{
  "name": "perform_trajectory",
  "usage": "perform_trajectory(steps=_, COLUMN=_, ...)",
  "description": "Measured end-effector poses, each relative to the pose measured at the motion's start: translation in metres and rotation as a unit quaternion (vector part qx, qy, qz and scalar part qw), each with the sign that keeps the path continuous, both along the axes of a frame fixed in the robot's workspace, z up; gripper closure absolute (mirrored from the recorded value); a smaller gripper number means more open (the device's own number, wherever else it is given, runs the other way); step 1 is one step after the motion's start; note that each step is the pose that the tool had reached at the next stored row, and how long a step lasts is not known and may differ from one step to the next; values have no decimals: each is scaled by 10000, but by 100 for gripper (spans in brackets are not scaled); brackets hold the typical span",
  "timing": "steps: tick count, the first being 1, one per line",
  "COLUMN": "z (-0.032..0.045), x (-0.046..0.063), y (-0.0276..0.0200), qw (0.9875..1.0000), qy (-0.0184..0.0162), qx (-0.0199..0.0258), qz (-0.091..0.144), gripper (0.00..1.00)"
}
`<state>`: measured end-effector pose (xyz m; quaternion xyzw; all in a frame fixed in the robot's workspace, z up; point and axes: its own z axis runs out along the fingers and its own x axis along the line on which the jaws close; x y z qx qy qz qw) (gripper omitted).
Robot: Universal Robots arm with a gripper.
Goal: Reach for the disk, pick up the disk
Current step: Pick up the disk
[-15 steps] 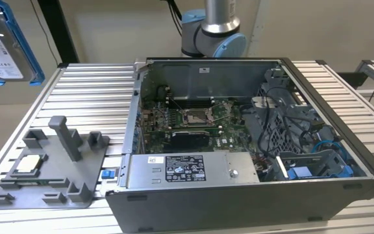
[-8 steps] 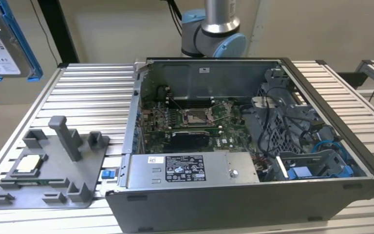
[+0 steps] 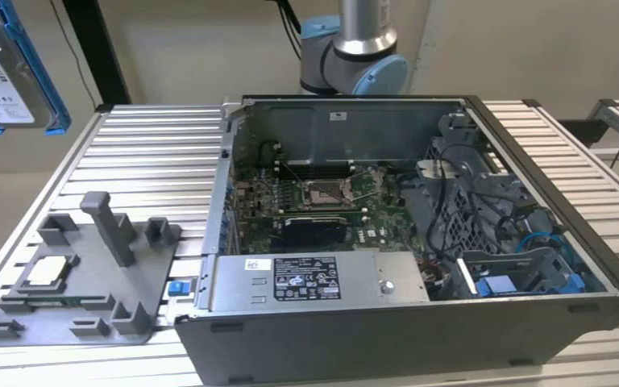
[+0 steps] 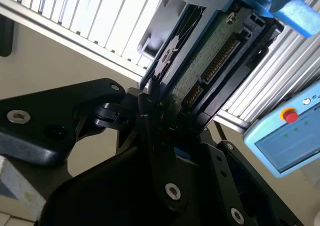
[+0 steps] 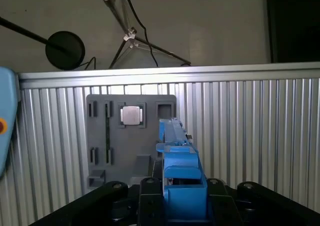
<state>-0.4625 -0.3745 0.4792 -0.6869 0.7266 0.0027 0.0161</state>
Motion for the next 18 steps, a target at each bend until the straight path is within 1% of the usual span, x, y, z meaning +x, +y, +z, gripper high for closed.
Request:
perform_trajectory(steps=2, z=1, x=15, y=-1, qw=10000, qy=1, qx=0, qz=1, gripper=100)
perform_trajectory(steps=5, z=0, x=75, y=0, qw=10000, qy=0, qx=2, qz=0, gripper=100)
perform_trajectory(steps=18, z=0, x=437, y=-4, qw=10000, qy=1, qx=2, qz=0, gripper=100)
